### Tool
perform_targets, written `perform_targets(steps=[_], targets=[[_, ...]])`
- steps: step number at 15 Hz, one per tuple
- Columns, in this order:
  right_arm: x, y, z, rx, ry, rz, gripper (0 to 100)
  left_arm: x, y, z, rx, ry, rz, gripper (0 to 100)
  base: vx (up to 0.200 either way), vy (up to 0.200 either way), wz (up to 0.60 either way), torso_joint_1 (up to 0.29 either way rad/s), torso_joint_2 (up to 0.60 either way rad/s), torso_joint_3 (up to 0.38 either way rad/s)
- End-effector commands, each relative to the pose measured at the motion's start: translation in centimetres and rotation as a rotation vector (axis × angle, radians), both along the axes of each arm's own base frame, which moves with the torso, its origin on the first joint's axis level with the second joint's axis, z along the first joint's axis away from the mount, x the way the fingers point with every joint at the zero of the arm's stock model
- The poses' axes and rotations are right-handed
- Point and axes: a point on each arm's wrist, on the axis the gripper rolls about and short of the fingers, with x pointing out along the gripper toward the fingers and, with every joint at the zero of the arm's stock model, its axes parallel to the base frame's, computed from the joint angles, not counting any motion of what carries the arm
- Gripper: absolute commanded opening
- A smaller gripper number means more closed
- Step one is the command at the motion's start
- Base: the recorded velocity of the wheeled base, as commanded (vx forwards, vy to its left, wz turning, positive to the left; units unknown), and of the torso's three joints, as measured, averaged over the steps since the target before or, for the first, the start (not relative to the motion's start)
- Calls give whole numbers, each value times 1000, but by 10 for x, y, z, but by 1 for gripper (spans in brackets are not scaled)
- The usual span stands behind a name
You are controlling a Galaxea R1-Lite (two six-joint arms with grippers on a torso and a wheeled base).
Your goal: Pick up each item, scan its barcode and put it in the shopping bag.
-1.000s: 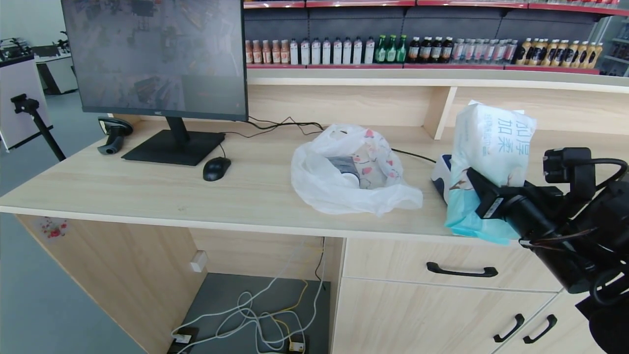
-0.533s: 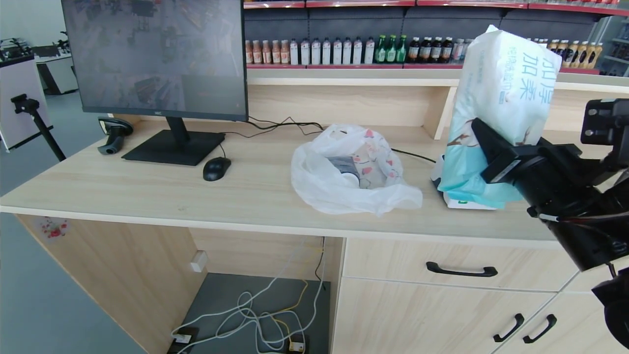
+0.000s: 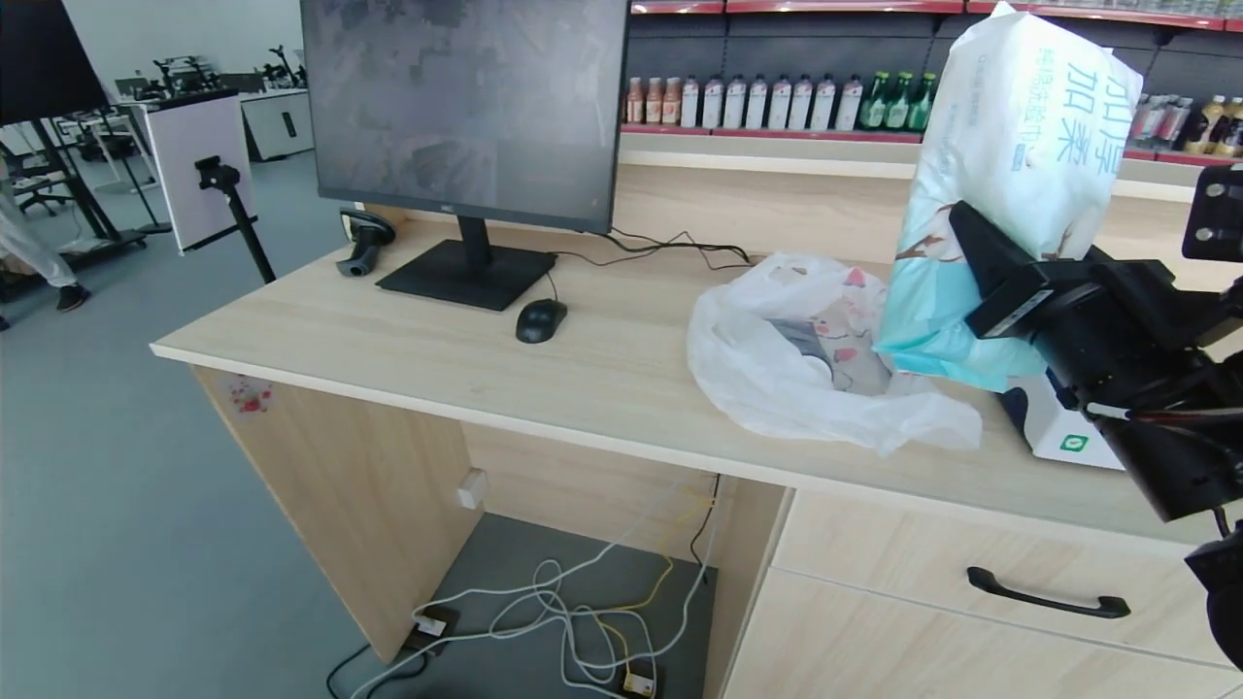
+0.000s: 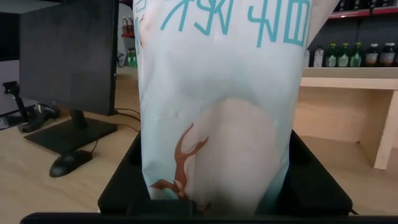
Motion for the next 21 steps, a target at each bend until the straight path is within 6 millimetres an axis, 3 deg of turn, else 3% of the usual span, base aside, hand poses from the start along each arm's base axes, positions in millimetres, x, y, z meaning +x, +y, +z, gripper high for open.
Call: perform_targets(steps=[1, 3, 6, 11, 14, 19, 21], targets=[[-1, 2, 4, 7, -14, 6, 0, 0, 0, 0, 1, 0, 0, 100, 0, 0, 0, 0, 0, 0], [2, 4, 6, 12, -15, -3, 0, 0, 0, 0, -1, 0, 0, 100, 0, 0, 0, 0, 0, 0], [29, 10, -3, 37, 21, -66, 0, 0, 0, 0, 1, 0, 0, 100, 0, 0, 0, 0, 0, 0], [81, 4, -45, 47, 146, -198, 0, 0, 0, 0, -2, -1, 0, 100, 0, 0, 0, 0, 0, 0], [104, -18, -61, 43, 180, -279, 0, 0, 0, 1, -2, -6, 0, 100, 0, 0, 0, 0, 0, 0], [109, -60, -69, 55, 201, -354, 0, 0, 0, 0, -1, -4, 0, 100, 0, 0, 0, 0, 0, 0], [102, -59, -78, 25, 237, -322, 0, 0, 0, 0, 1, -4, 0, 100, 0, 0, 0, 0, 0, 0]])
